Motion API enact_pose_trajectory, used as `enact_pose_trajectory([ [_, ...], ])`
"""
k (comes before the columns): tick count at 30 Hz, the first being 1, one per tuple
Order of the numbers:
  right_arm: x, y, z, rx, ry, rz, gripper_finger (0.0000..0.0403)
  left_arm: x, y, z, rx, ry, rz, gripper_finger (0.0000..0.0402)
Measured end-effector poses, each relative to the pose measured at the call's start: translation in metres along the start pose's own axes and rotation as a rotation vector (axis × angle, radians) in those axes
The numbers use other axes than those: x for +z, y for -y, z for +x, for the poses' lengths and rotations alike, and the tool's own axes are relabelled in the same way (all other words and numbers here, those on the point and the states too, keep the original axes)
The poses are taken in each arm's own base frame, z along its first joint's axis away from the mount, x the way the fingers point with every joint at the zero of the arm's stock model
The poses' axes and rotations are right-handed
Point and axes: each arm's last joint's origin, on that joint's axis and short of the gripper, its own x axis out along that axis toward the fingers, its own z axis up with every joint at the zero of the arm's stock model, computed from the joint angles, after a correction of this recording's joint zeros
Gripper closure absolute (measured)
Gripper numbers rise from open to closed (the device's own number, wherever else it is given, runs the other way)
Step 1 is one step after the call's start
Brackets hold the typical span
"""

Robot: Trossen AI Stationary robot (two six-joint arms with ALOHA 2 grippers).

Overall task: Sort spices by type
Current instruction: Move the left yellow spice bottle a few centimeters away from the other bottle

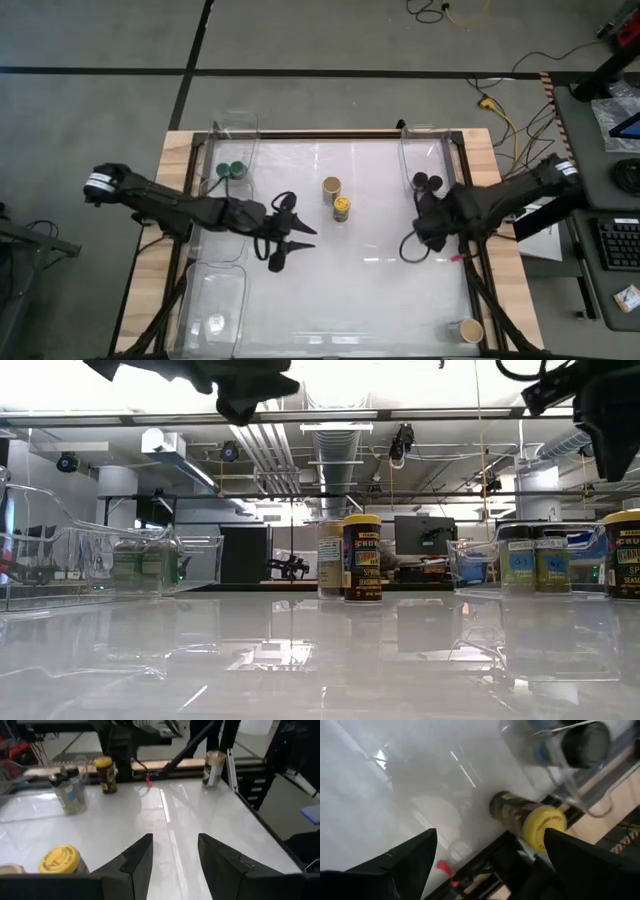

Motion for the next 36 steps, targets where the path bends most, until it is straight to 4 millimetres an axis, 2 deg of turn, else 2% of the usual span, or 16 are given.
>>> enact_pose_trajectory([
  [3,0.005,0.014,0.001,0.034,0.053,0.029,0.0044,-0.003,0.001,0.011,0.001,-0.017,0.002,0.0261],
  [6,0.014,0.015,0.000,0.120,0.159,0.039,0.0044,-0.005,0.001,0.021,0.004,-0.039,0.002,0.0261],
  [11,0.044,-0.013,-0.003,0.328,0.488,-0.077,0.0044,0.000,0.003,0.030,0.002,-0.037,0.037,0.0261],
  [14,0.062,-0.034,0.000,0.385,0.642,-0.179,0.0044,0.004,0.003,0.030,0.002,-0.029,0.053,0.0261],
  [17,0.078,-0.049,0.008,0.356,0.706,-0.293,0.0044,0.001,0.002,0.026,0.048,-0.060,0.044,0.0261],
  [20,0.095,-0.056,0.022,0.285,0.709,-0.329,0.0044,-0.004,-0.001,0.022,0.111,-0.121,0.012,0.0261],
  [28,0.128,-0.051,0.067,0.024,0.601,-0.374,0.0044,-0.014,0.006,0.015,0.128,-0.240,-0.060,0.0261],
  [36,0.156,-0.049,0.099,-0.012,0.703,-0.262,0.0044,-0.025,0.016,0.009,0.231,-0.328,-0.073,0.0261],
])
